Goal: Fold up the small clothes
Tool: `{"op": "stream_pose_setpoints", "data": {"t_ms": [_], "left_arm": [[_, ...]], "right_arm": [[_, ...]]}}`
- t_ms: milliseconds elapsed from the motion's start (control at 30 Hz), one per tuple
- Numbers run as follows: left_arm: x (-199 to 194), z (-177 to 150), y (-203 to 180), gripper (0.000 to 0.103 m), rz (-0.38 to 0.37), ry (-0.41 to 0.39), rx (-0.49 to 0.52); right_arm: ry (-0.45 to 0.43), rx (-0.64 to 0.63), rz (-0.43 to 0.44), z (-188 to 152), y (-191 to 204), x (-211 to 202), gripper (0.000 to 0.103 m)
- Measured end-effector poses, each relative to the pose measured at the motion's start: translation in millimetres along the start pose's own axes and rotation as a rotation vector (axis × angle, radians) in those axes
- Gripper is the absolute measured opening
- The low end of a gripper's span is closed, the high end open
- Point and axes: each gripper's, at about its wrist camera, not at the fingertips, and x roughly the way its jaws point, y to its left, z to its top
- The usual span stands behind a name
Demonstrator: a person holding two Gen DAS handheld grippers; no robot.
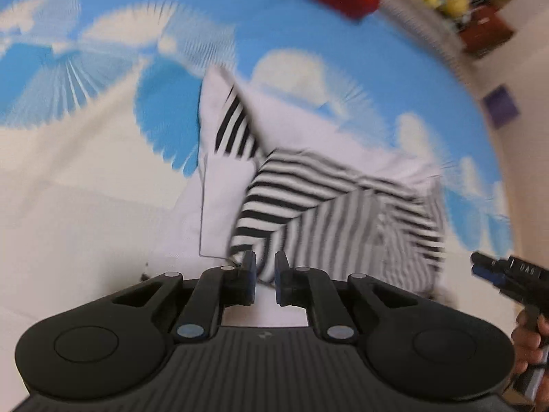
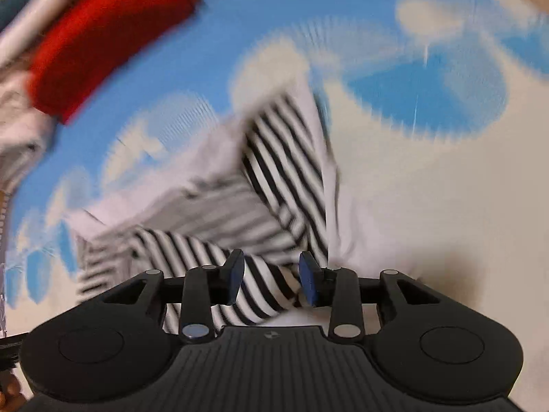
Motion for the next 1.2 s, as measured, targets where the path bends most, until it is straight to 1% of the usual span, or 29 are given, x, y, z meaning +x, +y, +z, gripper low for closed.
{"op": "stream_pose_setpoints", "data": {"t_ms": [67, 100, 133, 167, 200, 233, 300, 333, 367, 400, 433, 500, 533, 567, 600, 633, 667, 700, 767, 833, 900, 967, 1000, 1033, 1067, 1100, 1133, 1167, 1200], "left_arm": [[-38, -16, -6, 0.012, -0.011, -0.053, 0.038], [-58, -30, -7, 0.014, -0.015, -0.078, 0.063], [-76, -45, -8, 0.016, -0.022, -0.105, 0.087], [-91, -61, -7, 0.018, -0.030, -0.129, 0.103], [-104, -79, -5, 0.024, -0.040, -0.149, 0.113], [-111, -99, -1, 0.028, -0.046, -0.162, 0.123], [-114, -137, 7, 0.029, -0.030, -0.180, 0.142], [-112, -152, 11, 0.029, -0.021, -0.180, 0.135], [-109, -165, 17, 0.030, -0.015, -0.172, 0.111], [-102, -179, 24, 0.031, -0.015, -0.162, 0.080], [-94, -191, 32, 0.035, -0.017, -0.157, 0.050], [-79, -211, 48, 0.040, 0.012, -0.143, -0.024], [-71, -217, 55, 0.040, 0.030, -0.124, -0.069], [-67, -221, 60, 0.041, 0.042, -0.109, -0.102], [-64, -222, 63, 0.047, 0.048, -0.103, -0.125], [-62, -222, 66, 0.062, 0.042, -0.102, -0.138], [-62, -222, 67, 0.069, 0.034, -0.101, -0.147], [-61, -221, 67, 0.077, 0.020, -0.098, -0.153], [-53, -221, 66, 0.079, 0.006, -0.069, -0.151], [-41, -223, 66, 0.079, 0.021, -0.042, -0.160], [-33, -227, 71, 0.078, 0.060, -0.023, -0.192], [-25, -229, 78, 0.077, 0.065, 0.005, -0.242], [-22, -230, 82, 0.074, 0.059, 0.021, -0.269], [-20, -232, 85, 0.066, 0.062, 0.038, -0.282], [-19, -233, 86, 0.062, 0.072, 0.051, -0.278], [-20, -235, 84, 0.052, 0.089, 0.056, -0.255], [-21, -236, 83, 0.031, 0.095, 0.060, -0.236], [-22, -237, 83, 0.019, 0.075, 0.066, -0.232], [-24, -239, 84, 0.010, 0.043, 0.060, -0.241]], "right_arm": [[-0.106, -0.036, 0.031, 0, 3, -49, 0.042], [-0.163, -0.060, 0.049, -5, 0, -77, 0.043], [-0.207, -0.077, 0.058, -10, -2, -94, 0.045], [-0.250, -0.093, 0.067, -20, -7, -113, 0.048], [-0.288, -0.108, 0.075, -32, -14, -129, 0.051], [-0.311, -0.121, 0.076, -46, -23, -140, 0.053], [-0.320, -0.143, 0.066, -73, -40, -148, 0.054], [-0.303, -0.147, 0.057, -88, -51, -149, 0.054], [-0.276, -0.133, 0.040, -101, -62, -140, 0.054], [-0.247, -0.111, 0.022, -114, -74, -132, 0.054], [-0.223, -0.095, 0.013, -126, -82, -127, 0.054], [-0.182, -0.087, -0.018, -151, -99, -110, 0.054], [-0.159, -0.090, -0.043, -161, -103, -101, 0.054], [-0.106, -0.079, -0.076, -168, -109, -90, 0.054], [-0.053, -0.058, -0.087, -174, -113, -83, 0.054], [-0.023, -0.039, -0.075, -177, -116, -79, 0.054], [-0.008, -0.019, -0.057, -179, -119, -74, 0.054], [-0.006, -0.014, -0.062, -181, -117, -71, 0.054], [0.004, -0.027, -0.096, -185, -119, -66, 0.057], [0.036, -0.021, -0.112, -190, -122, -61, 0.059], [0.071, 0.008, -0.100, -194, -128, -54, 0.059], [0.078, 0.025, -0.110, -199, -132, -54, 0.061], [0.074, 0.028, -0.121, -200, -133, -55, 0.062], [0.071, 0.030, -0.124, -203, -135, -56, 0.063], [0.071, 0.032, -0.123, -204, -135, -57, 0.063], [0.073, 0.032, -0.121, -205, -136, -56, 0.064], [0.075, 0.028, -0.121, -207, -136, -57, 0.064], [0.076, 0.019, -0.122, -208, -135, -57, 0.064], [0.077, 0.010, -0.123, -208, -133, -57, 0.064]]}}
